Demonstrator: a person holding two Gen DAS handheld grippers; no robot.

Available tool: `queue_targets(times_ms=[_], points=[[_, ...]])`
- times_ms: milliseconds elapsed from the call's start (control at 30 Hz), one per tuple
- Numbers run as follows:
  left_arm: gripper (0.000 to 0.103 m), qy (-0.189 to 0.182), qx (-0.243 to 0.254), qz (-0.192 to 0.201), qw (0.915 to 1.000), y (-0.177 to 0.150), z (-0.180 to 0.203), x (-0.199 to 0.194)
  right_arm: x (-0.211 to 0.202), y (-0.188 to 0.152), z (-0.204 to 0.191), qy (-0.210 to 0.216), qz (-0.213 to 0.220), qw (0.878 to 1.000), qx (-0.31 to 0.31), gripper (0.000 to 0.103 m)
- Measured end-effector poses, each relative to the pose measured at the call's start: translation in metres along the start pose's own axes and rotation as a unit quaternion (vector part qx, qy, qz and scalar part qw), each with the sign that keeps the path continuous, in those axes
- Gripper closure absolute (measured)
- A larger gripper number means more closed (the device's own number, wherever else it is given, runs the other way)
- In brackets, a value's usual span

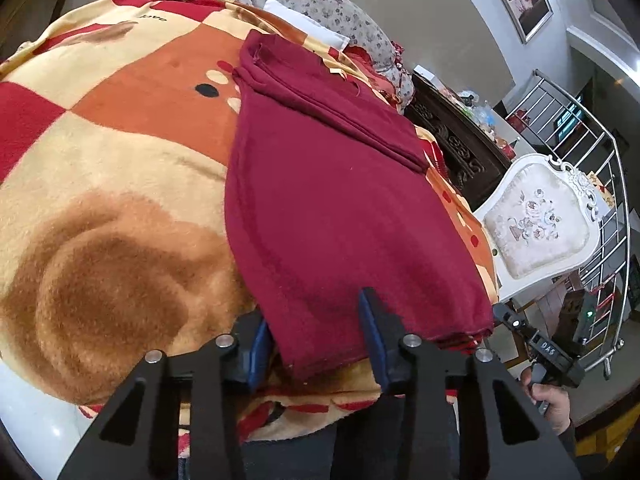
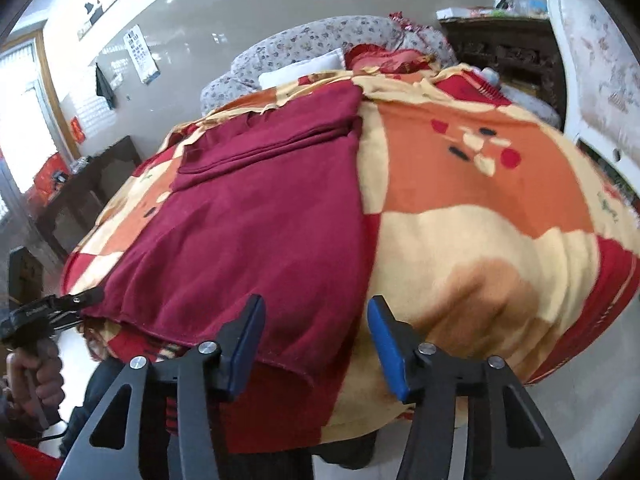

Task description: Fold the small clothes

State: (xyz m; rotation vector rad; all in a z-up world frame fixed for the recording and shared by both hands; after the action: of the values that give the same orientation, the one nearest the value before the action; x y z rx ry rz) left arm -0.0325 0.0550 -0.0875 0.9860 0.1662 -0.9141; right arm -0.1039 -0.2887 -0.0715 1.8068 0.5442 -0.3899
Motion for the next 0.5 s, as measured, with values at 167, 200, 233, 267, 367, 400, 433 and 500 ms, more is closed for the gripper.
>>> queue_targets(times_ms=[167,200,233,267,367,400,433,500], points=[[0.063,0.002,0.005,0.003,1.0,-0.001,-0.001,-0.001,0.008,-0.012,0.009,0.039,-0.017,0.998,0.045,0.056],[0.063,0.005,0.009,0.004,0.9999,-0.001,0.0,-0.001,0.007,-0.013,0.008,0.051,-0.015,0.997,0.05,0.063],[0.062,0.008,0.012,0.005,0.9999,-0.001,0.001,-0.001,0.006,-0.013,0.008,0.058,-0.013,0.997,0.051,0.07],[0.06,0.01,0.017,0.007,0.9998,-0.002,0.002,-0.001,0.005,-0.013,0.007,0.056,-0.012,0.997,0.048,0.075],[0.048,0.004,0.016,0.012,0.9998,-0.003,0.006,-0.001,-0.005,-0.007,0.001,0.041,0.007,0.999,0.018,0.091],[0.045,0.002,0.012,0.014,0.9998,-0.002,0.005,-0.001,-0.008,-0.006,-0.003,0.043,0.013,0.999,0.009,0.092],[0.042,0.002,0.007,0.016,0.9998,-0.002,0.005,-0.001,-0.01,-0.004,-0.007,0.044,0.018,0.999,-0.001,0.092],[0.041,0.003,0.004,0.014,0.9999,-0.002,0.005,-0.001,-0.011,-0.005,-0.011,0.056,0.02,0.998,-0.008,0.092]])
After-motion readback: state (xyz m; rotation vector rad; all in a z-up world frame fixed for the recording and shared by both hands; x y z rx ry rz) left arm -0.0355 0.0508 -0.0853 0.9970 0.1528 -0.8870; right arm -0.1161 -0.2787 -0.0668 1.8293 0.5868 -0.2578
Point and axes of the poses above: each gripper's, at about its wrist camera, not at the fingertips, and x roughly the way its jaws point, z to its right, y to its top, the point moved 4 cm from there along x, roughly the way its jaws point, and after that the axes turned 8 degrees about z, right-handed, at the moved point
